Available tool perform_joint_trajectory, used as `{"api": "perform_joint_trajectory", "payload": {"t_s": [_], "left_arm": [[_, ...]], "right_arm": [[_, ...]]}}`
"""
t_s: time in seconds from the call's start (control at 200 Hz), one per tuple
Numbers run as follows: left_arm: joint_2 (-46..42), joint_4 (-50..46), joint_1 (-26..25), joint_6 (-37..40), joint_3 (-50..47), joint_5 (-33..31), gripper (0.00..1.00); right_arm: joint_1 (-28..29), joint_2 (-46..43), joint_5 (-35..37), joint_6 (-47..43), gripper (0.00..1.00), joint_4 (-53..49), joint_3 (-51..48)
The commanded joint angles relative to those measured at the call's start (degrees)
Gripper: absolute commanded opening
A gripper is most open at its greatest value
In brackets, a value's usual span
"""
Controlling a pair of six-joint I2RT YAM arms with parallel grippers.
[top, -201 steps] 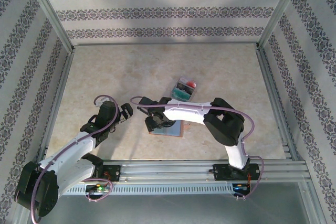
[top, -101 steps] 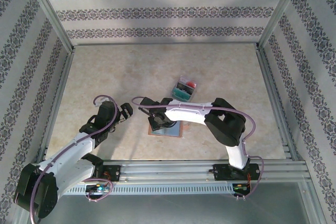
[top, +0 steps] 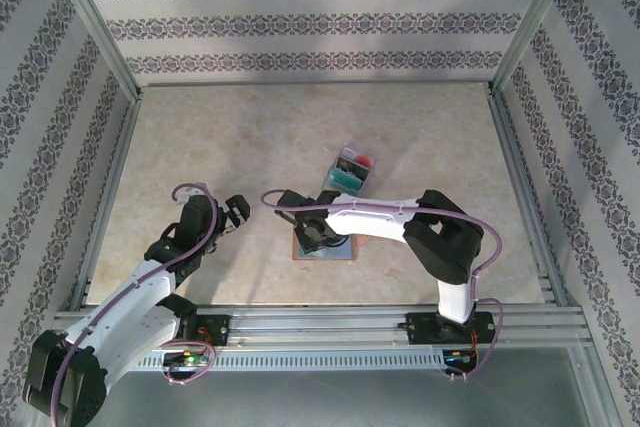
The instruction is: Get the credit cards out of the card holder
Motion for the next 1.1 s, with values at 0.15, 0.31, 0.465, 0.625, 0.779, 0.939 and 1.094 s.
{"api": "perform_joint_trajectory", "payload": {"t_s": [0.15,0.31,0.465,0.625,0.779,0.939,1.094], "left_arm": [[-0.5,-2.5,1.0,1.1,1.0,-1.4,0.99],[-0.4,-2.5,1.0,1.5,1.5,-1.3,1.00],[-0.3,-2.5,1.0,1.8,1.7,-1.0,0.98],[-0.3,-3.0,1.0,2.3,2.0,-0.6,0.97],[-0.4,-2.9,1.0,2.3,2.1,-0.6,0.97],[-0.2,-2.9,1.0,2.6,2.2,-0.6,0.97],[1.0,-2.4,1.0,3.2,2.6,0.3,0.97]], "right_arm": [[-1.7,-5.2,4.2,1.1,0.49,-2.6,-3.8],[-2.7,-6.6,5.3,1.1,0.50,-2.7,-5.1],[-4.1,-7.1,5.6,0.9,0.49,-3.0,-6.3],[-5.0,-9.3,6.6,0.7,0.48,-3.3,-7.4],[-6.3,-11.4,7.5,1.0,0.47,-3.3,-9.4],[-7.8,-13.1,7.9,1.7,0.47,-3.1,-12.1],[-9.4,-15.1,8.2,2.3,0.47,-3.5,-14.1]]}}
